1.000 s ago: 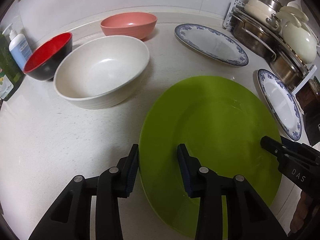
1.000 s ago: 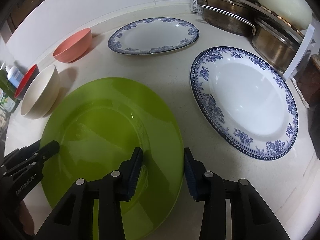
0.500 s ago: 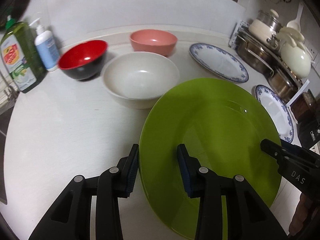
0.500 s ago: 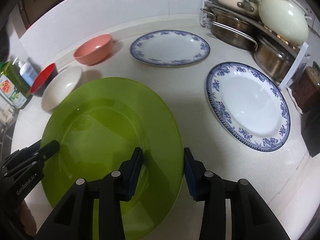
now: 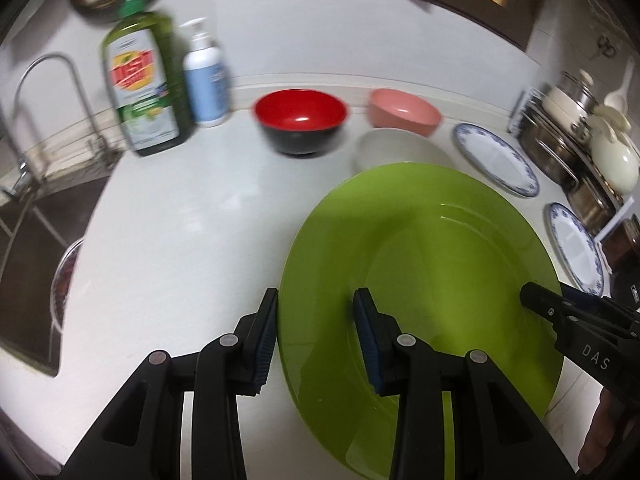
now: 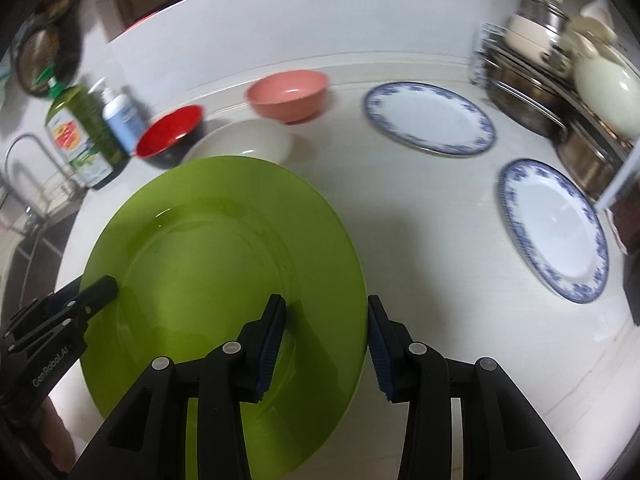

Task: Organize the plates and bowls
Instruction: 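Lift the green plate with both grippers and carry it toward the sink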

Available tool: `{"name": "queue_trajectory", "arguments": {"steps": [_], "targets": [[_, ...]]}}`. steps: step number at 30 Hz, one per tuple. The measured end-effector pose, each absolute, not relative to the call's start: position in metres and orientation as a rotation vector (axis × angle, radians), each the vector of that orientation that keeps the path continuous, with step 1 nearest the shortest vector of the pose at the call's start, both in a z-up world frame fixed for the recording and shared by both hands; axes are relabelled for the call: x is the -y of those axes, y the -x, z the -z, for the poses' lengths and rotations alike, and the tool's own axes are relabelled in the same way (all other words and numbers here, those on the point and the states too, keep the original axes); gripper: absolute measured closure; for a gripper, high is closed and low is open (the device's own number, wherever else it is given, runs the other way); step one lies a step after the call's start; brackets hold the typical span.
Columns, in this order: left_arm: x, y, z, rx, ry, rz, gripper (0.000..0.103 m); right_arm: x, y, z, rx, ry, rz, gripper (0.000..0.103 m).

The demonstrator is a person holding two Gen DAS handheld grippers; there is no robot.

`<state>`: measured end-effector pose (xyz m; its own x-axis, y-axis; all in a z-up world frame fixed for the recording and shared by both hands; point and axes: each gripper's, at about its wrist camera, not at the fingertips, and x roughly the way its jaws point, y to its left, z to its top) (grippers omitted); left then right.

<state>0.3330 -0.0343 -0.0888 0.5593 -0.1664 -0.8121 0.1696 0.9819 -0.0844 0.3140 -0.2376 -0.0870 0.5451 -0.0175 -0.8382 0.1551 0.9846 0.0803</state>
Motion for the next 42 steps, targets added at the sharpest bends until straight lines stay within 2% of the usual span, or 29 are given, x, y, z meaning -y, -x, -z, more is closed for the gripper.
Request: {"name": "queue_trajectory", "arguments": {"steps": [18, 42], "targets": [[-0.066, -0.338, 0.122, -1.025, 0.046, 0.001, 0.066, 0.128, -0.351, 0.125, -1.078, -0.098, -0.081, 0.061], [-0.076, -0.343, 0.153, -1.107, 0.061, -0.014, 0.066, 0.110, -0.365, 0.151, -1.176, -0.067, -0.097, 0.061]]}}
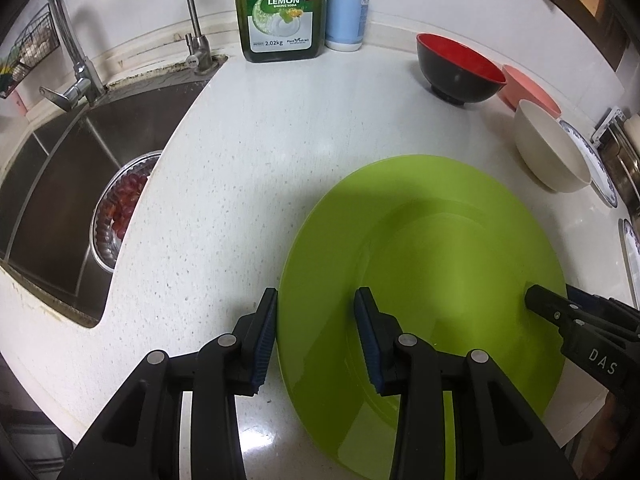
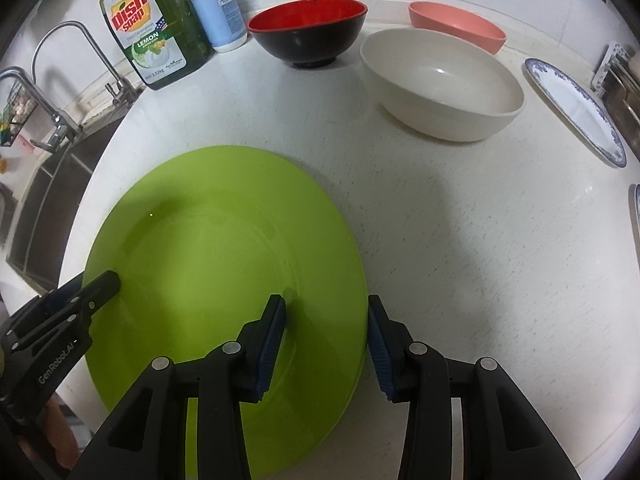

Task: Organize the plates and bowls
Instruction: 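Lower the green plate onto the counter and open both grippers, then move both grippers to the large blue-and-white plate and grasp its rim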

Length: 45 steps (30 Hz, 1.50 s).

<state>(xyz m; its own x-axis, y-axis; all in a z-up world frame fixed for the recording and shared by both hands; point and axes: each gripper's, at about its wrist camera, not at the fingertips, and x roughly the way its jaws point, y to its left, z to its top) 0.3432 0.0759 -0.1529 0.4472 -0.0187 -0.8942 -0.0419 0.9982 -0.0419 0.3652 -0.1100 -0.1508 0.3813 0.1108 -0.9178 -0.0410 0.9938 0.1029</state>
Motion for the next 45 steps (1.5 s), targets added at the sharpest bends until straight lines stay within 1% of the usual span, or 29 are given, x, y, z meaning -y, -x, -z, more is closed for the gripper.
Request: {"name": "queue_trajectory", "arguments": {"steps": [3, 5, 6, 7, 8, 10, 13, 15, 17, 19, 22, 35, 45], "targets": [[-0.074, -0.342, 0.151, -1.093, 0.029, -0.018, 0.063, 0.110, -0.365, 0.150, -1.166, -0.065, -0.100, 0.061], [-0.073, -0.340, 0.146, -1.071, 0.012, -0.040, 0.052, 0.110, -0.365, 0.148, -1.159, -0.065, -0.098, 0.060], [-0.073, -0.339, 0.142, -1.054, 0.005, -0.047, 0.043, 0.111, -0.364, 0.147, -1.154, -0.065, -0.094, 0.060], [-0.072, -0.338, 0.139, -1.039, 0.000, -0.045, 0.038, 0.112, -0.363, 0.146, -1.149, -0.065, -0.092, 0.060], [-0.071, -0.336, 0.134, -1.022, -0.010, -0.045, 0.036, 0.113, -0.363, 0.144, -1.144, -0.064, -0.089, 0.060], [-0.067, -0.335, 0.126, -0.999, -0.031, -0.042, 0.026, 0.116, -0.361, 0.140, -1.134, -0.071, -0.092, 0.059], [-0.059, -0.334, 0.114, -0.971, -0.036, -0.016, 0.016, 0.123, -0.357, 0.132, -1.114, -0.095, -0.096, 0.052], [-0.051, -0.335, 0.105, -0.949, -0.043, 0.001, 0.011, 0.129, -0.354, 0.124, -1.094, -0.108, -0.090, 0.050], [-0.039, -0.335, 0.096, -0.925, -0.051, 0.036, 0.009, 0.136, -0.350, 0.116, -1.072, -0.119, -0.076, 0.046], [-0.026, -0.336, 0.089, -0.908, -0.063, 0.070, 0.006, 0.147, -0.346, 0.108, -1.047, -0.132, -0.056, 0.045], [-0.002, -0.339, 0.078, -0.878, -0.088, 0.130, 0.005, 0.166, -0.337, 0.097, -1.018, -0.158, -0.013, 0.044], [0.124, -0.336, 0.037, -0.758, -0.200, 0.423, 0.005, 0.271, -0.290, 0.055, -0.886, -0.223, 0.260, 0.044], [0.207, -0.332, 0.020, -0.726, -0.232, 0.591, 0.005, 0.349, -0.252, 0.036, -0.805, -0.269, 0.430, 0.044]]}}
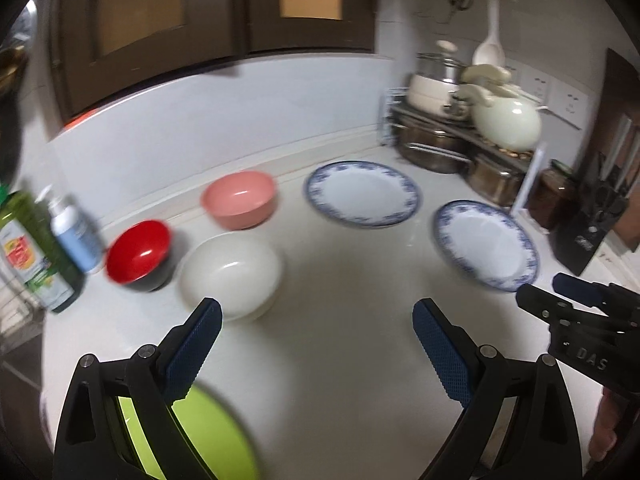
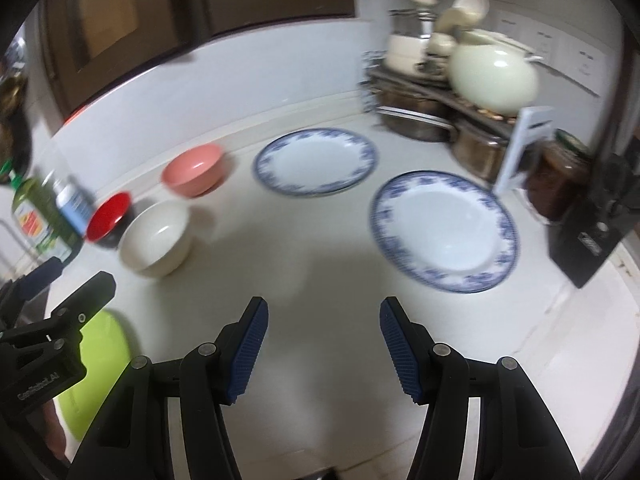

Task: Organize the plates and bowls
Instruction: 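Move both grippers to the large blue-and-white plate and grasp its rim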

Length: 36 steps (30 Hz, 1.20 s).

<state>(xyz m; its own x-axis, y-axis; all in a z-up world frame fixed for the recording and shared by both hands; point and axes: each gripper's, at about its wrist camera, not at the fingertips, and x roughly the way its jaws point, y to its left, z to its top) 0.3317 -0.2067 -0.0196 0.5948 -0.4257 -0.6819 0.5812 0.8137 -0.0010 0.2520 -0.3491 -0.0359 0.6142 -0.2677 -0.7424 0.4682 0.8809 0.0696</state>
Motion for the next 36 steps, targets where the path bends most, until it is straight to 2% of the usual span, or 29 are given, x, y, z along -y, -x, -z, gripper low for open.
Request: {"name": "queue_trajectory", "arguments": {"steps": [18, 29, 36], "targets": [[0.362, -0.355, 0.036, -0.800, -0.293, 0.741, 0.006, 0.486, -0.240, 0.050, -0.780, -0.384, 0.603, 0.044], [0.431, -0.383, 0.078, -0.864, -0.371, 0.743, 0.007, 0.552, -0.266, 0.082, -0.801, -0.422, 0.653, 0.044], [0.464, -0.394, 0.110, -0.924, -0.416, 0.756, 0.015, 0.583, -0.278, 0.111, -0.861, -0.426, 0.684, 0.044]]}}
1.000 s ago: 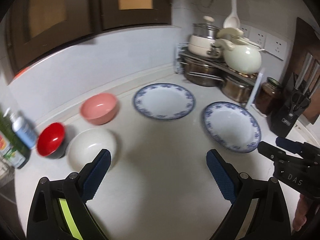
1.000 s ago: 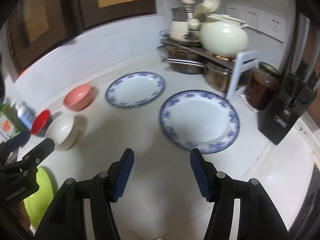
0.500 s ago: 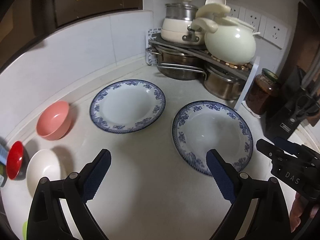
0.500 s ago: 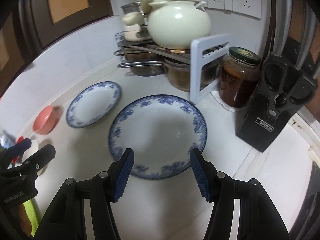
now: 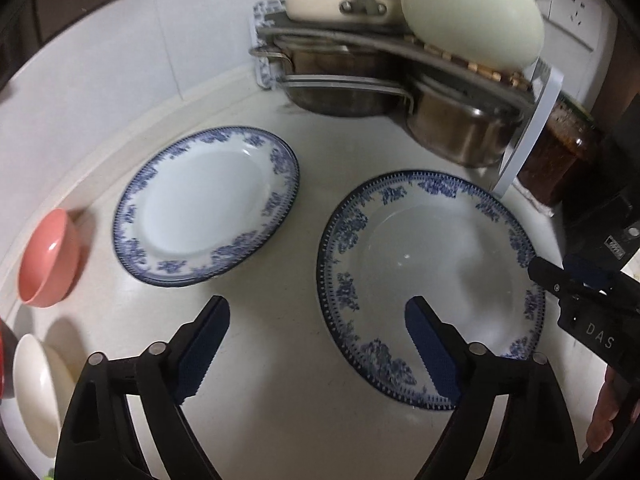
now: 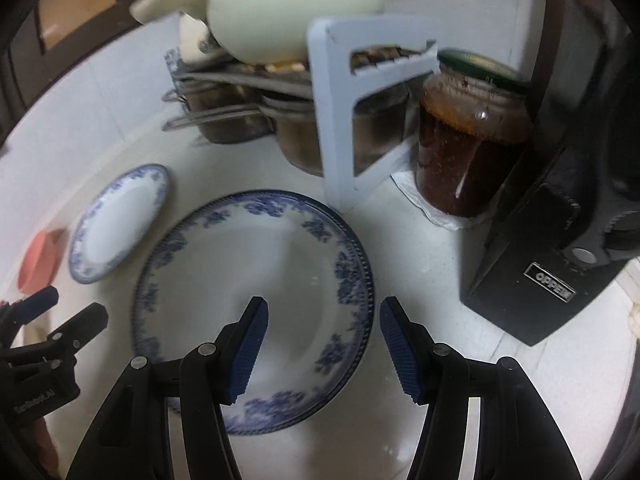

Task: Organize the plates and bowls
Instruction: 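Move both grippers to the large blue-and-white plate and grasp its rim, then lift the blue-and-white plate and carry it over the green plate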

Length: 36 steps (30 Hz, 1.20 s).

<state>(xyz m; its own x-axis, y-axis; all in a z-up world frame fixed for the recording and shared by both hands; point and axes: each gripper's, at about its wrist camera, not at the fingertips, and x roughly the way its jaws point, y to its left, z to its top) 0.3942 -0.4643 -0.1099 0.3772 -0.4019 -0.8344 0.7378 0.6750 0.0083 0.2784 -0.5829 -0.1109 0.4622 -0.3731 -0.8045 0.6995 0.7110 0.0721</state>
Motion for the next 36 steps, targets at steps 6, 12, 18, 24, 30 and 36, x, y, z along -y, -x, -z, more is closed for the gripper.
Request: {"name": "queue_trajectory", "arguments": {"steps": [6, 12, 18, 24, 30, 36], "targets": [[0.482, -0.404, 0.130, -0.985, -0.429, 0.772, 0.023, 0.599, -0.285, 0.127, -0.887, -0.438, 0.691, 0.044], [0.495, -0.413, 0.143, -1.032, -0.433, 0.785, 0.033, 0.610, -0.290, 0.140, -0.907, -0.444, 0.696, 0.044], [0.503, -0.418, 0.151, -1.069, -0.422, 0.797, 0.038, 0.616, -0.295, 0.149, -0.927, -0.459, 0.684, 0.045], [0.507, -0.421, 0.155, -1.077, -0.426, 0.802, 0.047, 0.618, -0.296, 0.151, -0.935, -0.459, 0.686, 0.057], [0.515, -0.422, 0.155, -1.063, -0.438, 0.801, 0.059, 0.619, -0.300, 0.150, -0.947, -0.460, 0.668, 0.067], [0.513, -0.418, 0.154, -1.059, -0.443, 0.796, 0.064, 0.618, -0.300, 0.151, -0.954, -0.454, 0.674, 0.068]]}}
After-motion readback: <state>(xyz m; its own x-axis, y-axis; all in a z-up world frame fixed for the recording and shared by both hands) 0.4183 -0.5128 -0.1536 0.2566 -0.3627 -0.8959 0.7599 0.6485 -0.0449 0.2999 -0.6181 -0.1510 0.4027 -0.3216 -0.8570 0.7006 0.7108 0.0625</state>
